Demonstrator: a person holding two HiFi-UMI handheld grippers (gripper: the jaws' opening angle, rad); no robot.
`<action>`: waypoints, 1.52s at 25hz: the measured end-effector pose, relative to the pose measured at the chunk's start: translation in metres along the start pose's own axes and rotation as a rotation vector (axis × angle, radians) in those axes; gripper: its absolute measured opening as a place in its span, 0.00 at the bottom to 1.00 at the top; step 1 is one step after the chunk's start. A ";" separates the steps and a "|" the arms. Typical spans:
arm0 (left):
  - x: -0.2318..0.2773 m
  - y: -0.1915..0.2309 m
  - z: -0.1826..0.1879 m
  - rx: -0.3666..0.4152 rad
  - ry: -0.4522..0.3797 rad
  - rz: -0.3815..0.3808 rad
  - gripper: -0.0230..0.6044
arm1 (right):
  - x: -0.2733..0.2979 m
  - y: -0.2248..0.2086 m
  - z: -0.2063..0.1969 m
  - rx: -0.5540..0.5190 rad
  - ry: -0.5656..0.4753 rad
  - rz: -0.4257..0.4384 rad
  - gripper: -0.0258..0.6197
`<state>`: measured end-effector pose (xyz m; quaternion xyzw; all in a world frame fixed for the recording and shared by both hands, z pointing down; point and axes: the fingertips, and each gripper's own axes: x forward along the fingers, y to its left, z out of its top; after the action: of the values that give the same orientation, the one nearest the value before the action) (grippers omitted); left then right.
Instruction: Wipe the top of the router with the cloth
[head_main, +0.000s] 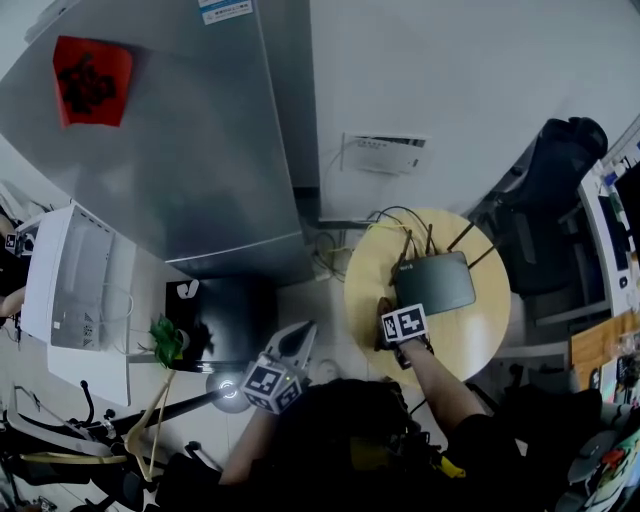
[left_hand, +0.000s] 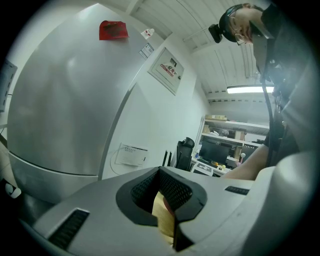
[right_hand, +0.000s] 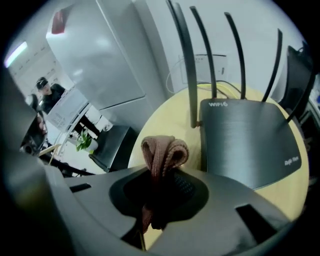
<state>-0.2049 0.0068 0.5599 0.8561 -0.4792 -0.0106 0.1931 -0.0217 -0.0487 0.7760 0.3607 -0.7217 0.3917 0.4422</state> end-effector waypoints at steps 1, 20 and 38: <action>-0.001 0.001 0.000 0.000 0.001 0.000 0.04 | 0.002 -0.004 0.010 0.038 -0.029 -0.024 0.14; 0.003 0.031 0.008 0.018 0.036 -0.009 0.04 | 0.008 -0.040 0.042 0.957 -0.271 -0.041 0.13; 0.033 0.008 0.020 0.054 -0.002 -0.085 0.04 | -0.006 -0.049 0.013 1.020 -0.252 -0.052 0.13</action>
<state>-0.1982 -0.0303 0.5498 0.8806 -0.4426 -0.0068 0.1690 0.0185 -0.0806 0.7787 0.5923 -0.4777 0.6357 0.1300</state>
